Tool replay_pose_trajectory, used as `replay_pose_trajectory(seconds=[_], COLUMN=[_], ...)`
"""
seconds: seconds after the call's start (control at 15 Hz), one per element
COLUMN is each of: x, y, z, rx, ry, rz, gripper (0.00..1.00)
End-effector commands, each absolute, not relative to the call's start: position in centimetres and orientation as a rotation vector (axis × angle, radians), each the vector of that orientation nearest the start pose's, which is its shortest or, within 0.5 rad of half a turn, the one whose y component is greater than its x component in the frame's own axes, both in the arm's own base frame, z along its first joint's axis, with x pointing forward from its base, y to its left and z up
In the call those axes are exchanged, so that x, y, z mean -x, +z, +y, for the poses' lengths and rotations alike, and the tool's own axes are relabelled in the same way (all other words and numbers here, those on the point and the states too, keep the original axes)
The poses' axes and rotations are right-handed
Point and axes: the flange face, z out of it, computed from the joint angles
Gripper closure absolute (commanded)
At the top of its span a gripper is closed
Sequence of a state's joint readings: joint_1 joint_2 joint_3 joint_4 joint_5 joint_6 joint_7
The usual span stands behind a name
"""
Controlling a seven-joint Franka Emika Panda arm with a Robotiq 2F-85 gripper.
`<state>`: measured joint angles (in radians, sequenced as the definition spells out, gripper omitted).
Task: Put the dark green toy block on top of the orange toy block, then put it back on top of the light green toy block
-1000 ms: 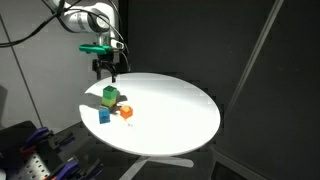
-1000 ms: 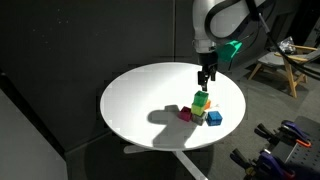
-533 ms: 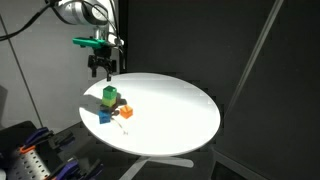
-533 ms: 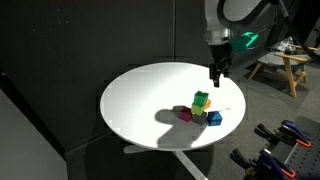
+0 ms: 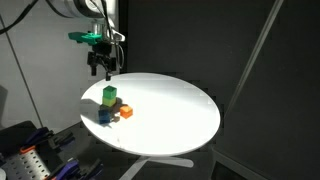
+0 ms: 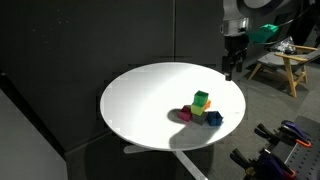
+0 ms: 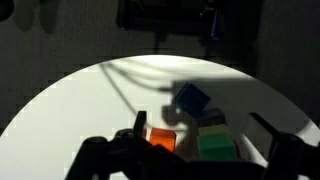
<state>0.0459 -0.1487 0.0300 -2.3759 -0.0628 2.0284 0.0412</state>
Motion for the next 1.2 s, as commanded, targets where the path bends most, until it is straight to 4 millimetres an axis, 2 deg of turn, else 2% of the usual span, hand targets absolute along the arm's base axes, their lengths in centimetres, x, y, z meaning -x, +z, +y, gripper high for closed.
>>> replay_pose_trajectory(seconds=[0.0, 1.13], x=[-43.3, -38.9], y=[38.3, 42.0], z=[1.8, 0.6], rx=[3.177, 3.124], ry=[0.277, 0.034], rz=[-0.044, 0.015], gripper=[0.00, 0.00])
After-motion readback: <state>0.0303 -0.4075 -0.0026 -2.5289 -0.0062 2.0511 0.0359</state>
